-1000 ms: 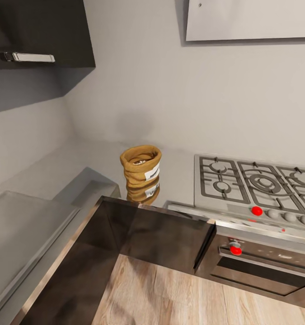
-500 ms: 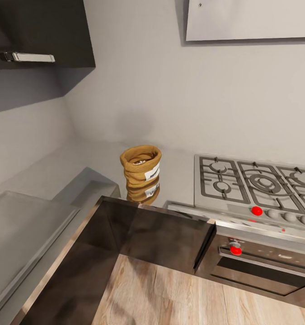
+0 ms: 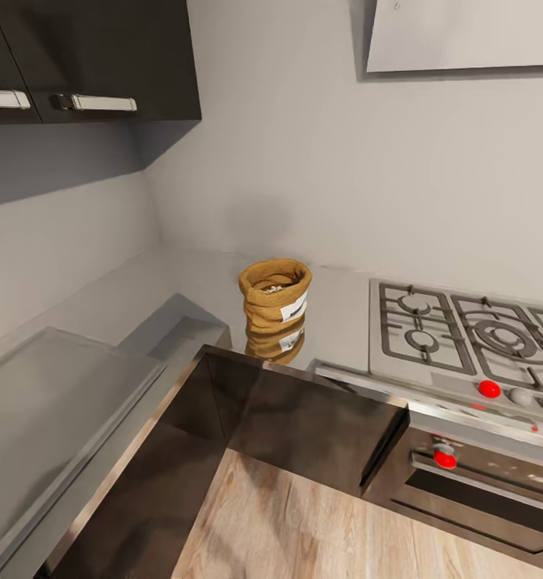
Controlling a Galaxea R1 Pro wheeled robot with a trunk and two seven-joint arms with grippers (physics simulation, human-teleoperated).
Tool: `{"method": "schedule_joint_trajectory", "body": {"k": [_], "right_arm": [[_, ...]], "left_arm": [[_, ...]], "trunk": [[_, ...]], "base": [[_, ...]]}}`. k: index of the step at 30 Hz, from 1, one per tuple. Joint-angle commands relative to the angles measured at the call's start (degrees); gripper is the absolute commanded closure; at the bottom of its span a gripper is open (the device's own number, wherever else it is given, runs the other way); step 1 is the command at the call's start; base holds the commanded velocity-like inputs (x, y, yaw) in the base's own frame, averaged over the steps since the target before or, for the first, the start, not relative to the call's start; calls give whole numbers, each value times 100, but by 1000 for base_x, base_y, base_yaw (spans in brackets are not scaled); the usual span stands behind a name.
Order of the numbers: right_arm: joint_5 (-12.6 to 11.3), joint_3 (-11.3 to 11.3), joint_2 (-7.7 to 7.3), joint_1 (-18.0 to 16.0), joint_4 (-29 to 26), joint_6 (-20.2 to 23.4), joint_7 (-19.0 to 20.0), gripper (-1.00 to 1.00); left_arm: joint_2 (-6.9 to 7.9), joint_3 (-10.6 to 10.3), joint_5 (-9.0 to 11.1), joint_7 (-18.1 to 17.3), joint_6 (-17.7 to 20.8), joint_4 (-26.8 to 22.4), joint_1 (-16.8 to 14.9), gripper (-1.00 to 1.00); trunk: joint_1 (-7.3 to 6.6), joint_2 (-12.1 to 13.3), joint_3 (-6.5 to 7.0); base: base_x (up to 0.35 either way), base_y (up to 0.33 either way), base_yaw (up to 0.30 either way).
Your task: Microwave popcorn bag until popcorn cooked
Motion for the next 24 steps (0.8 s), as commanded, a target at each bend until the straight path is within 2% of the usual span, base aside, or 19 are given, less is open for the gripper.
{"method": "schedule_joint_trajectory", "body": {"k": [1, 18, 22, 24], "right_arm": [[48, -47, -4, -7, 16, -17, 12, -100], [82, -39, -1, -7, -43, -20, 37, -100], [83, -45, 72, -7, -710, 40, 110, -100], [67, -32, 233, -7, -1664, 475, 130, -100]], "left_arm": [[0, 8, 27, -1, -13, -3, -1, -100], [-7, 11, 27, -1, -16, 0, -1, -100], [-7, 16, 27, -1, -21, -1, -1, -100], [-9, 17, 27, -1, -17, 0, -1, -100]], "trunk": [[0, -3, -5], [0, -3, -5], [0, -3, -5], [0, -3, -5]], "base": [[0, 0, 12], [0, 0, 1], [0, 0, 0], [0, 0, 0]]}}
